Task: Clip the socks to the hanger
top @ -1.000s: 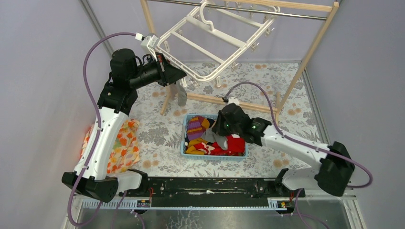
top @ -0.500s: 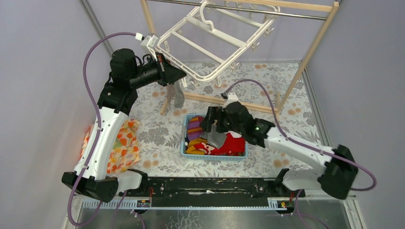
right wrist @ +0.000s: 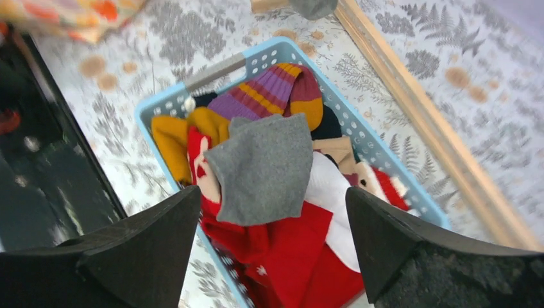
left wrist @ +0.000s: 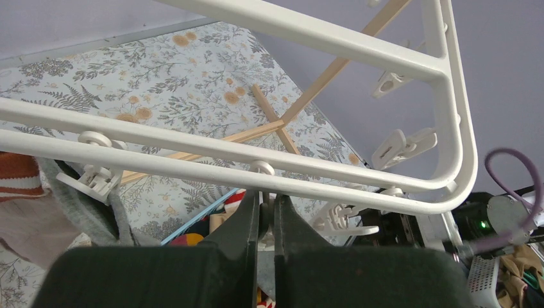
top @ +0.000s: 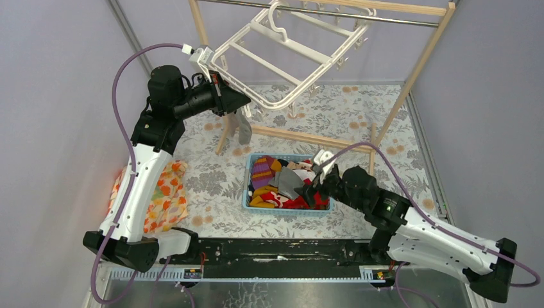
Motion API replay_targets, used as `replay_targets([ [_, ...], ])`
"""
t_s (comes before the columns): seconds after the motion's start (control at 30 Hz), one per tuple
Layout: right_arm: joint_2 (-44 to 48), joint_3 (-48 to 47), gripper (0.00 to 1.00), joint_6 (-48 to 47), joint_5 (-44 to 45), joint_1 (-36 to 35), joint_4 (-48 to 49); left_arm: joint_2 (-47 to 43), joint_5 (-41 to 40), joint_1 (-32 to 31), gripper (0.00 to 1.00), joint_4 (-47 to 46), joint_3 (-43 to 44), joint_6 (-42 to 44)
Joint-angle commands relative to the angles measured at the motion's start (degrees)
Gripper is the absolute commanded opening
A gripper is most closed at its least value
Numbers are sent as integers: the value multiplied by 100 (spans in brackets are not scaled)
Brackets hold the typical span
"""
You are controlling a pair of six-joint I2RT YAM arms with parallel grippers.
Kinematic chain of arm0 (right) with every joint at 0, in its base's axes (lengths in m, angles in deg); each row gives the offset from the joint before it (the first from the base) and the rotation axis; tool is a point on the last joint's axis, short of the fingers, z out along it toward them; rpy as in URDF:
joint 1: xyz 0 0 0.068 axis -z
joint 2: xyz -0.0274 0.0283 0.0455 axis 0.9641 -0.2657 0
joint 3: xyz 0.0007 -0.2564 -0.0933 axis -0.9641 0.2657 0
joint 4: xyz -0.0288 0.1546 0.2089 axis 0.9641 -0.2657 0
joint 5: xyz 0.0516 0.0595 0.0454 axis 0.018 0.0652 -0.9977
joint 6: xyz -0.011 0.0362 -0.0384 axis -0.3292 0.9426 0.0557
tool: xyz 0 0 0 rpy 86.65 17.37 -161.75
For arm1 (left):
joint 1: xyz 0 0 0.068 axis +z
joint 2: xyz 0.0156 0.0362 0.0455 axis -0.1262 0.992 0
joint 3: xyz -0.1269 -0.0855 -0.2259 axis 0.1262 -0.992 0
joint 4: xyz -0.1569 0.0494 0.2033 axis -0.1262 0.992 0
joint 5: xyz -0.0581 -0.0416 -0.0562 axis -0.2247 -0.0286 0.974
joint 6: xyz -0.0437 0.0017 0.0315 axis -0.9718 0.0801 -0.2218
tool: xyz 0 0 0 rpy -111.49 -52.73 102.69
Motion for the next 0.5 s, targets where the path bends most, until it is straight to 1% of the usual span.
replay_targets([
  [0.0,-69,-39,89,-2531,900,-791,-484,41,173,7,0,-79,6,15],
  [0.13,-598,22,84,-3478,1992,-1558,-696,49,191,11,0,-76,15,-14],
  [0.23,-854,138,81,-4066,2588,-1933,-498,65,220,7,0,-31,46,-5],
  [0.37,-1101,192,80,-4579,2813,-2109,-198,76,208,7,0,40,112,54],
  [0.47,-1264,211,79,-4736,2755,-2122,-80,85,201,10,0,71,154,66],
])
